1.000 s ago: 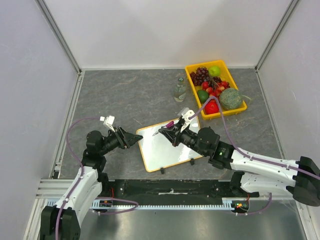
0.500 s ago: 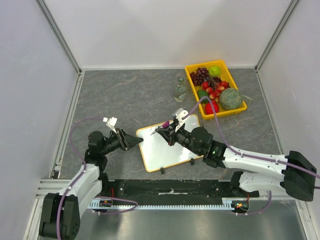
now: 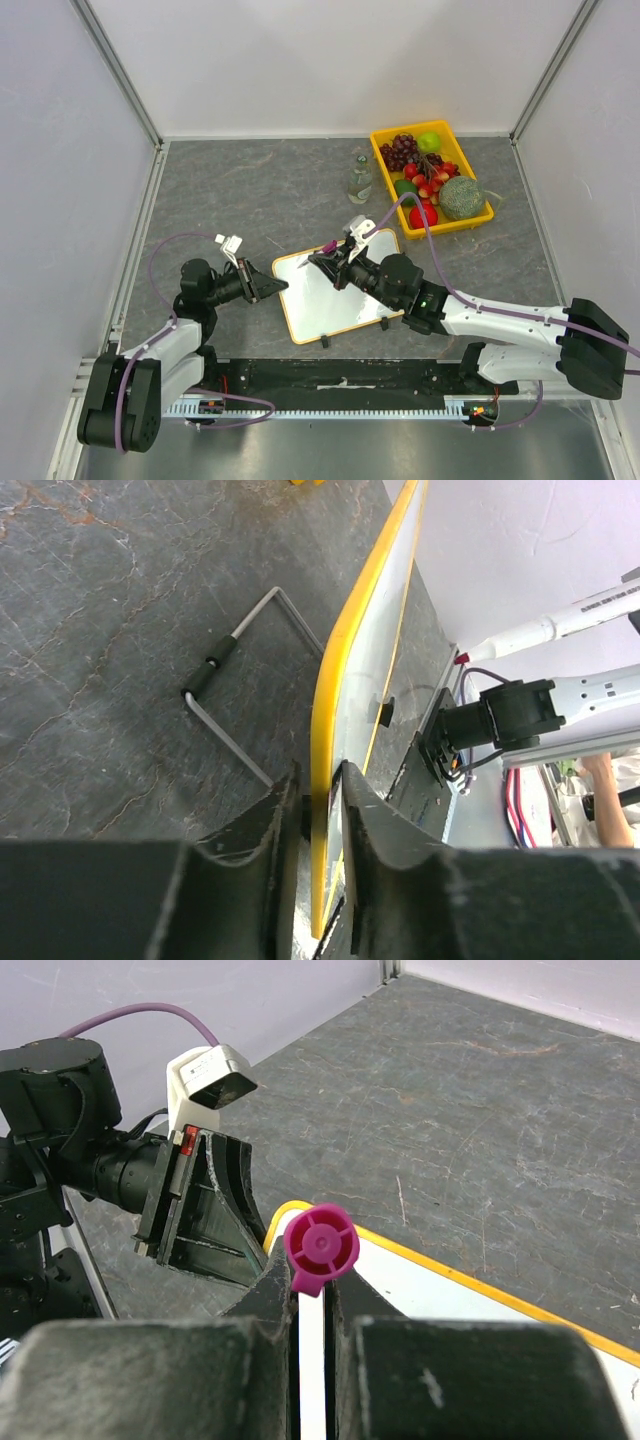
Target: Write a sentence on the whiteboard
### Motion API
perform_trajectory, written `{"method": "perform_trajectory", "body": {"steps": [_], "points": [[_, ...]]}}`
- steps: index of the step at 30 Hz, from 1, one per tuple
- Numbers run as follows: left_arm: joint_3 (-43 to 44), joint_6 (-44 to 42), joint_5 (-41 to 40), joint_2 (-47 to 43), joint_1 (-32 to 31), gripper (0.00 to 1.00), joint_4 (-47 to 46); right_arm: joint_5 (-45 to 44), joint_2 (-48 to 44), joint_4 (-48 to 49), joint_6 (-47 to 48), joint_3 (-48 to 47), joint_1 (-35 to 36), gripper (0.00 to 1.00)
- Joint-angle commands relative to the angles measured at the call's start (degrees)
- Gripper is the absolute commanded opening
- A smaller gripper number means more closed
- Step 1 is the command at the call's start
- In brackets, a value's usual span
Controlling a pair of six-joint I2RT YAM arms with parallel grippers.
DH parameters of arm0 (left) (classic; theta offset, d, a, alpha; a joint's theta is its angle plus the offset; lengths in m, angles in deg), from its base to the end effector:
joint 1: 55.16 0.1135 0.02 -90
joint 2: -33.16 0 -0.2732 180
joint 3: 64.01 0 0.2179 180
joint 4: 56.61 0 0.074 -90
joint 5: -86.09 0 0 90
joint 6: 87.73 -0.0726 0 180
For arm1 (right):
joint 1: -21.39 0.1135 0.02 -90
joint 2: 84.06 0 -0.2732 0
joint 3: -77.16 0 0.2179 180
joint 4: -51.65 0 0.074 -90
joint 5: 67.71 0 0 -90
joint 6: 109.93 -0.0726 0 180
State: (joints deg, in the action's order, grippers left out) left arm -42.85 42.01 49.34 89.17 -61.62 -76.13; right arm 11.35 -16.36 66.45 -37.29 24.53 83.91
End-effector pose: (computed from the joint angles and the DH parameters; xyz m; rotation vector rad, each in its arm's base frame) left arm 0.1518 -0.0757 0.1845 0.1467 1.9573 -1.3940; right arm 0.1377 0.2350 0.3089 -0.4877 1.5819 0.9320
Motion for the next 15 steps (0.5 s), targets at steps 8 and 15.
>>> {"method": "perform_trajectory", "body": {"steps": [8, 15], "points": [[0.6, -2.3, 2.2, 1.1, 0.3, 0.09, -4.5, -6.5, -0.2, 2.2, 0.0, -0.7, 0.3, 0.00], [0.9, -2.6, 1.8, 2.3, 0.3, 0.02, -3.9, -7.7, 0.1, 2.6, 0.1, -0.7, 0.4, 0.00]]}}
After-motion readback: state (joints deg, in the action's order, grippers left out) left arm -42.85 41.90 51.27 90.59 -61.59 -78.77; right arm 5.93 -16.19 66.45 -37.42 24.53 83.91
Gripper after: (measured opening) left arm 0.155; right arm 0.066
